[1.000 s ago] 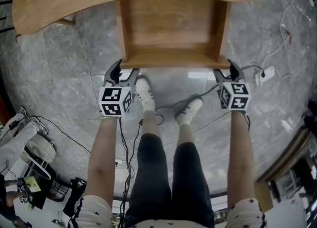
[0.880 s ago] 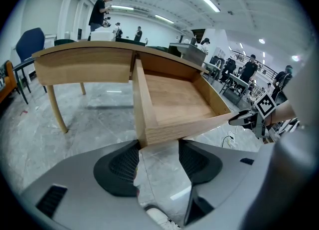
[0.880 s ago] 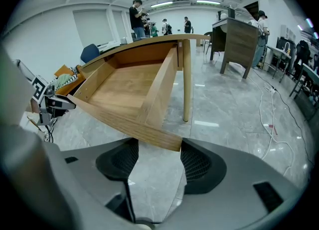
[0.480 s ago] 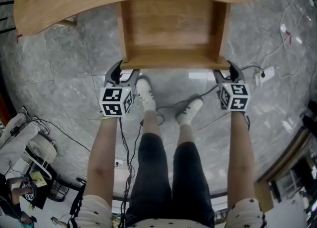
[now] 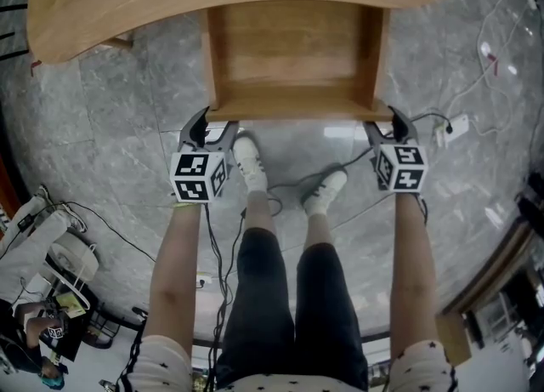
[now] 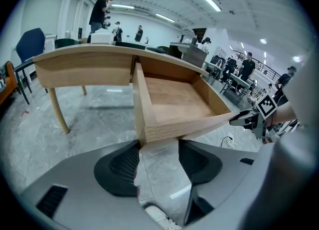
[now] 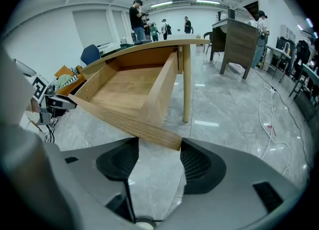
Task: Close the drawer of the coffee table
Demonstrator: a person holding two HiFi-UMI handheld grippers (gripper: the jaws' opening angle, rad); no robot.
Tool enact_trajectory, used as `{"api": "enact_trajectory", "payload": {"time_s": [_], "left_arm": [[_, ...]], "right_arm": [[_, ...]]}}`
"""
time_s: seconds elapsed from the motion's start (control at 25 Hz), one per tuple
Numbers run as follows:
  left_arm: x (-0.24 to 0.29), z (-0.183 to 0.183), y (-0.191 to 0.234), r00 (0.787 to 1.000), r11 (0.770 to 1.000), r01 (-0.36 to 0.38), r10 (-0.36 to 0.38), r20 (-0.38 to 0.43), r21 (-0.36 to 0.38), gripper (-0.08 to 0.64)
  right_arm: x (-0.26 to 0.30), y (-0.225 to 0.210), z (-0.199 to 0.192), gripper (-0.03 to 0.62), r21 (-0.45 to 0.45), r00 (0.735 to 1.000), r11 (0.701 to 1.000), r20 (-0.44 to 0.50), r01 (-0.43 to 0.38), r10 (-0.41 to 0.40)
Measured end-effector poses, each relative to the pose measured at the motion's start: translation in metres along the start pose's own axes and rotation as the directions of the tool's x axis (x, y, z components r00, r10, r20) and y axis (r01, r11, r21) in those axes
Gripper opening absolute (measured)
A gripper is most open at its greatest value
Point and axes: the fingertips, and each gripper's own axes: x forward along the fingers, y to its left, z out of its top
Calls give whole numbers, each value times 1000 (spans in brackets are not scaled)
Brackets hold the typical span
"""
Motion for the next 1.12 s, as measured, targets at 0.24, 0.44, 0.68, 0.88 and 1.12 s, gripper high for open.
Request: {"api": "enact_trajectory", "payload": {"time_s": [0.24,0.44,0.68,0.88,1.12], "left_arm": [[-5,5,-1,1000,1000,0,0,2,-7,258],[-11,10,-3,1000,1000,-1,1,3,-10,256],[-17,16,-5,1000,1000,-1,1,11,-10,253],[-23,20,-6,1000,1000,-5,5,17,-12,250],[-26,24,-6,1000,1000,-8,8,7,-5,242]], "right_arm": [[-6,1,6,272,-3,1000,1000,2,-3,3],[-13,1,10,272,-3,1000,1000,1,-7,7],[-20,2,15,272,-6,1000,1000,1,-8,8],[-26,2,19,272,-4,1000,1000,2,-7,7],[-30,2,23,272,2,1000,1000,0,-12,12]]}}
